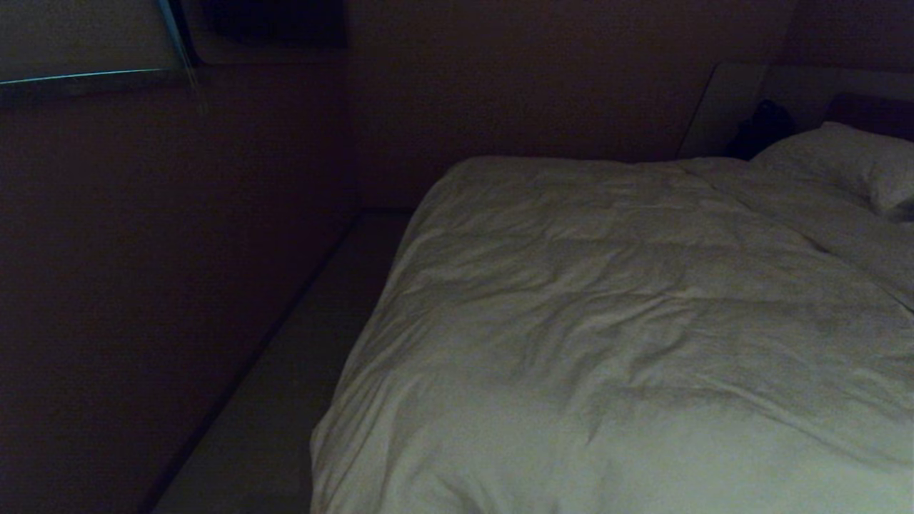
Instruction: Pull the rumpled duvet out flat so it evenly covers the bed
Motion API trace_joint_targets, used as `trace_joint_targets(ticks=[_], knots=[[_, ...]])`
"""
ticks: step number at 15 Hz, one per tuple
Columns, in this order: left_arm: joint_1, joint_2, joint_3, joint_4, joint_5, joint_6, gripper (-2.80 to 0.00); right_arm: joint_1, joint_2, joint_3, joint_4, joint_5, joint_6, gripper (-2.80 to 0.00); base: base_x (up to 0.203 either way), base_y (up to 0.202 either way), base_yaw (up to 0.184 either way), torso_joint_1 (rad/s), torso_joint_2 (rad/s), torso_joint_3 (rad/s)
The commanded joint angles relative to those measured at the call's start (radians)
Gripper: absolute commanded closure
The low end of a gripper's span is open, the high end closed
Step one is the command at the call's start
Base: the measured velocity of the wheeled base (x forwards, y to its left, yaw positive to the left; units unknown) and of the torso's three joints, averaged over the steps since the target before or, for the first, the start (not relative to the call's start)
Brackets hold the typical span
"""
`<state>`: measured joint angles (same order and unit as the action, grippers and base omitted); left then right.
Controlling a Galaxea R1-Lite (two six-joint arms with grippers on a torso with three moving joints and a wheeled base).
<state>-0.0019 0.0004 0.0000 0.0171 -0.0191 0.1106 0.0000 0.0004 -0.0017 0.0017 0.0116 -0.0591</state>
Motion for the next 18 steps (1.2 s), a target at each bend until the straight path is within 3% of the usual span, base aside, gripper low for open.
trace_joint_targets(ticks=[1,8,18], knots=[[-0.001,0.0,0.0,0.0,0.001,0.0,0.0,0.0,0.0,0.0,0.0,0.001,-0.001,0.0,0.0,0.0,0.0,0.0,0.0,0.0],[-0.001,0.0,0.0,0.003,0.001,0.004,0.0,0.0,0.0,0.0,0.0,0.001,-0.001,0.0,0.0,0.0,0.0,0.0,0.0,0.0],[0.0,0.0,-0.001,0.003,0.001,0.006,0.0,0.0,0.0,0.0,0.0,0.001,-0.001,0.0,-0.186,0.0,0.001,0.003,0.0,0.002]])
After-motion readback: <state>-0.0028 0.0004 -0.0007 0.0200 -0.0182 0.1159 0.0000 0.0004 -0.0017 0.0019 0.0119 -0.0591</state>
